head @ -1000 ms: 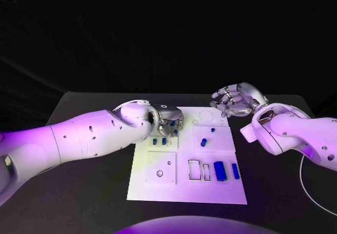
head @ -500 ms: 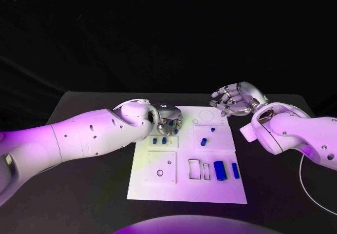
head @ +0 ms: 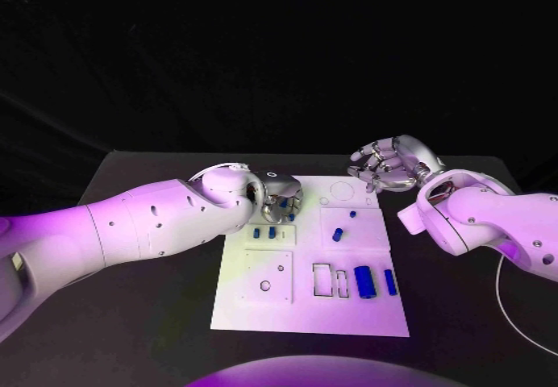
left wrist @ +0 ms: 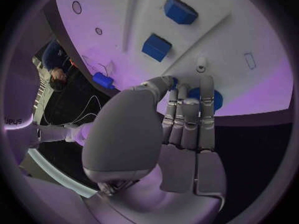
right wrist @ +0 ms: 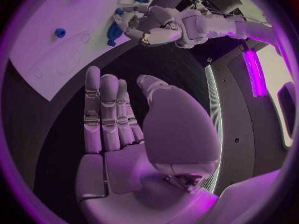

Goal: Assemble the parts on the task board

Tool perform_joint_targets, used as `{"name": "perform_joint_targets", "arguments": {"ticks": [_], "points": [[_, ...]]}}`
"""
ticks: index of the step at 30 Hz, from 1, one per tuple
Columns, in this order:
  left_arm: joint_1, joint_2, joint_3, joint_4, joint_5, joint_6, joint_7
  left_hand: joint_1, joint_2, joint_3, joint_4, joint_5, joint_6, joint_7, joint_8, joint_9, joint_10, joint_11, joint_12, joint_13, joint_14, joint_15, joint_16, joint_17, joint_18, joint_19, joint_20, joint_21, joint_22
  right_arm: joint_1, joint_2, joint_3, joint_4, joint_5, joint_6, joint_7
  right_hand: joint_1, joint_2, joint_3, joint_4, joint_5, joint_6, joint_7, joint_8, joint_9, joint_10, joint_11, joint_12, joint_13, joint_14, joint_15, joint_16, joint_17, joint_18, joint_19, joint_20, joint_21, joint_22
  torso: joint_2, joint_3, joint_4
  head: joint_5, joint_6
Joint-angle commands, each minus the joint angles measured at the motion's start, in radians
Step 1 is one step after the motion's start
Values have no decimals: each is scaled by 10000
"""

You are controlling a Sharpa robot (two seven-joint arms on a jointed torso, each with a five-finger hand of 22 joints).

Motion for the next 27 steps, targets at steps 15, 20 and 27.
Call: {"name": "perform_joint_targets", "arguments": {"ticks": [15,20,27], "points": [[-46,77,-15,18,141,333,54,-143,2,123,-49,-61,12,5,-129,-42,38,-3,-126,-57,158,22,130,109,131,-111,3,110,64,-5,28,1,-1,-41,43,76,-42,-90,53,-20,9,33,41,65,5,-31,-12,-42,-22,-51,3,-45,-5,124,29,9,-72,-22,-1,7,0,9,-32],[-48,80,-15,15,144,374,59,-165,64,221,-138,-74,183,-36,-106,-34,220,-51,-120,-50,306,-9,266,296,138,-118,4,221,138,-5,34,1,-9,-42,49,76,-42,-90,53,-20,9,33,41,65,5,-31,-12,-42,-22,-51,3,-45,-5,124,29,9,-72,-22,0,7,2,7,-29],[-49,79,-15,-26,120,308,-2,-230,218,403,-311,-76,585,-182,-63,32,608,-203,-213,-52,530,-140,421,508,142,-120,-74,402,256,-5,38,1,-15,-44,66,67,-42,-90,53,-20,9,33,41,65,5,-31,-12,-42,-22,-51,3,-45,-5,124,29,9,-72,-22,1,3,-3,-6,-26]]}}
